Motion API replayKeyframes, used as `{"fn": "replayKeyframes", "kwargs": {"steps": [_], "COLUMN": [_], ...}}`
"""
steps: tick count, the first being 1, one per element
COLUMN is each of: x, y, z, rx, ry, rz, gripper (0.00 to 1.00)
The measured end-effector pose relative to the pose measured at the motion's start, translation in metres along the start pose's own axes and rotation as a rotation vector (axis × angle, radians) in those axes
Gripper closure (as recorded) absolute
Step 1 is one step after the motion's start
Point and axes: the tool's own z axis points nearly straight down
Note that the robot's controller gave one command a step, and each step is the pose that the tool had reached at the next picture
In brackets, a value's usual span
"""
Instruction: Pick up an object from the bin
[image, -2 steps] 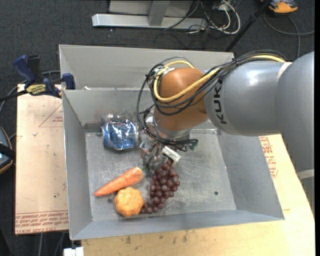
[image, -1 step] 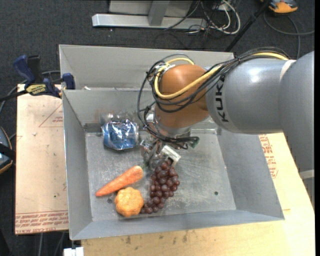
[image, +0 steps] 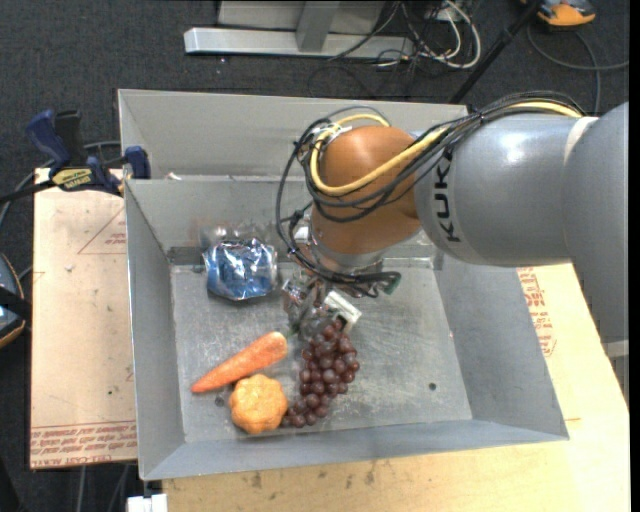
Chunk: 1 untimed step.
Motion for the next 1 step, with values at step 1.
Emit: {"fn": "replayKeyframes", "kwargs": {"steps": [1], "x": [0.0013], "y": [0.0014], "z": [-0.019], "rx": [-0.005], "ry": [0.005], "rz": [0.0], "gripper": [1.0]}}
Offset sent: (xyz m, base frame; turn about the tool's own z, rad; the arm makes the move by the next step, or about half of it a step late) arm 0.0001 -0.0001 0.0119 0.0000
